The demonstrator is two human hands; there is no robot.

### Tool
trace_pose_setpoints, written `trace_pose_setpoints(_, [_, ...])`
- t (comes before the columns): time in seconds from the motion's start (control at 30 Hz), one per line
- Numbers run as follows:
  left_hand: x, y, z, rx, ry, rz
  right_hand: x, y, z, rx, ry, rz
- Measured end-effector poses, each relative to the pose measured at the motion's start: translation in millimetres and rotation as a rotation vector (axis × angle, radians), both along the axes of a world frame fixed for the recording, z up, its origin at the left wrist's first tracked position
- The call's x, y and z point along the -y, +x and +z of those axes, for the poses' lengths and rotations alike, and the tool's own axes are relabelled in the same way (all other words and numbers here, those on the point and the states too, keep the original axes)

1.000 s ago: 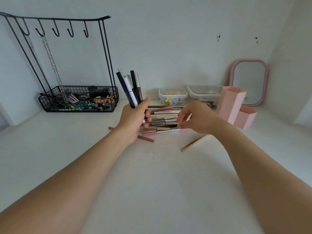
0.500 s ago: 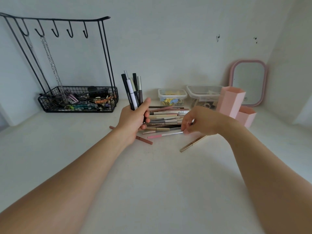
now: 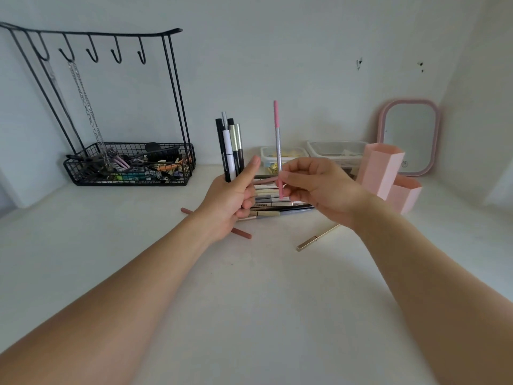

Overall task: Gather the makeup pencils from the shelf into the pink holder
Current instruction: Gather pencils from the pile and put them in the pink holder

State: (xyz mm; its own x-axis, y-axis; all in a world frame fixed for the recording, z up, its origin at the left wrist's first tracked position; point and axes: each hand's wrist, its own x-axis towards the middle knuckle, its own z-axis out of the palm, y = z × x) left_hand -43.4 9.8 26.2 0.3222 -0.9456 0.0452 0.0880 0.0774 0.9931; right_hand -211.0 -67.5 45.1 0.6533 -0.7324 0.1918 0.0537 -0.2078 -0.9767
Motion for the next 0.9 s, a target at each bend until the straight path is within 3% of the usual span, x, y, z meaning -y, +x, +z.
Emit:
trace_pose_setpoints(0.13, [-3, -8, -3, 0.065, -0.013, -0.079, -7, 12, -10, 0.102, 0.127, 0.100])
trace_pose_setpoints(0.63, [8, -3, -11, 0.068, -0.005, 0.140, -26, 27, -18, 0.062, 0.034, -0.031])
trace_pose_setpoints(0.7, [9, 0, -9, 0.059, -0.018, 0.160, -18, 25, -16, -0.044, -0.103, -0.114])
trace_pose_setpoints(0.8, [9, 4, -5, 0.021, -0.031, 0.182, -2, 12, -11, -0.342, -0.480, -0.294])
trace_pose_setpoints(0.9, [8, 6, -4, -0.030, -0.030, 0.200, 8, -2, -8, -0.558, -0.631, -0.276])
